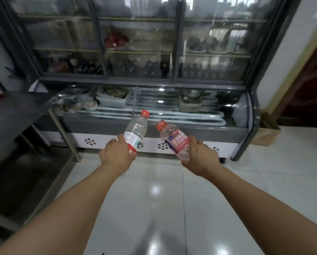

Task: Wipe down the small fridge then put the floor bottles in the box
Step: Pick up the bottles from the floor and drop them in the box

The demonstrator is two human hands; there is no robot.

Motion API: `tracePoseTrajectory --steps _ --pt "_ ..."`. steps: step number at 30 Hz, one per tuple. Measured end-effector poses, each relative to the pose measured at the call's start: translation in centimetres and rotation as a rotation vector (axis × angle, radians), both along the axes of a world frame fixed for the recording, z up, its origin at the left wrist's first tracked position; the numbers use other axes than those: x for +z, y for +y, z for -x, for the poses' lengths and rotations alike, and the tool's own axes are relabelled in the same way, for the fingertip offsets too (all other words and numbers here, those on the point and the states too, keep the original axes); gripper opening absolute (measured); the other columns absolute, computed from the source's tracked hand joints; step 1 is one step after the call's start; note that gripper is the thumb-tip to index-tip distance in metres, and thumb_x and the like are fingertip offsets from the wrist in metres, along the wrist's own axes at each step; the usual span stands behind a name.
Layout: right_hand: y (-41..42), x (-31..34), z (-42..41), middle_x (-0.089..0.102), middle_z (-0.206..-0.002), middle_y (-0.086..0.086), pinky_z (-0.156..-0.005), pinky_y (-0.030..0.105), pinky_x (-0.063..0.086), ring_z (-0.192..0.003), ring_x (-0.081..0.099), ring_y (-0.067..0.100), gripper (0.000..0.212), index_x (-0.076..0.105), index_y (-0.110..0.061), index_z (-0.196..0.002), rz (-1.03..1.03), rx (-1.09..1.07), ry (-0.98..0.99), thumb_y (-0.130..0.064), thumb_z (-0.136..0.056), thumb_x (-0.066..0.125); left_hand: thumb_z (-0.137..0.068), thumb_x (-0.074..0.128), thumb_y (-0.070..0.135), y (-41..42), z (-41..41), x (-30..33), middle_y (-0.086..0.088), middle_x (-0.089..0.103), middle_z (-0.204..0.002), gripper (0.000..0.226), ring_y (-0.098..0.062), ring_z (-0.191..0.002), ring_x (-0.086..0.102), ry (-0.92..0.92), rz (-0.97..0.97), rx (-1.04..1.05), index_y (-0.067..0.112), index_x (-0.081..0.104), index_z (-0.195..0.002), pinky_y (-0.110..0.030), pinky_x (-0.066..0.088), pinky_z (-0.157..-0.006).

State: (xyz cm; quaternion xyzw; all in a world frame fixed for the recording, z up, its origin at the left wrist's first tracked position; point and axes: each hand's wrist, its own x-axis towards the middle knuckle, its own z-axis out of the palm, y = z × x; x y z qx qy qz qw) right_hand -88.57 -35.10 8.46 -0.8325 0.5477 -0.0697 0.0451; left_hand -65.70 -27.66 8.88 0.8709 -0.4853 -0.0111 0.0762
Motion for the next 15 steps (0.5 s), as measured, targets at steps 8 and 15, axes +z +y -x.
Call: tracePoseTrajectory --steps 8,15 --pt "0.2 1.6 19.3 0.053 -0.118 0.009 -0.071 0.034 0.043 -0.1 0.058 0.028 0.07 0.026 -0.017 -0.134 0.036 -0.156 0.044 -0.045 -0.081 0.062 -0.079 0.065 0.046 -4.1 19.1 2.4 -0.014 0.055 -0.116 0.062 -0.032 -0.106 0.054 0.013 0.03 -0.176 0.01 0.036 -0.119 -0.037 0.038 -0.074" --pt "-0.8 2.9 33.6 0.052 -0.111 0.008 -0.068 0.032 0.039 -0.099 0.057 0.027 0.07 0.025 -0.019 -0.134 0.064 -0.365 0.086 -0.046 -0.081 0.062 -0.08 0.063 0.047 -8.9 33.0 3.7 -0.012 0.057 -0.114 0.061 -0.03 -0.103 0.056 -0.022 0.056 -0.39 0.01 0.036 -0.12 -0.036 0.037 -0.071"
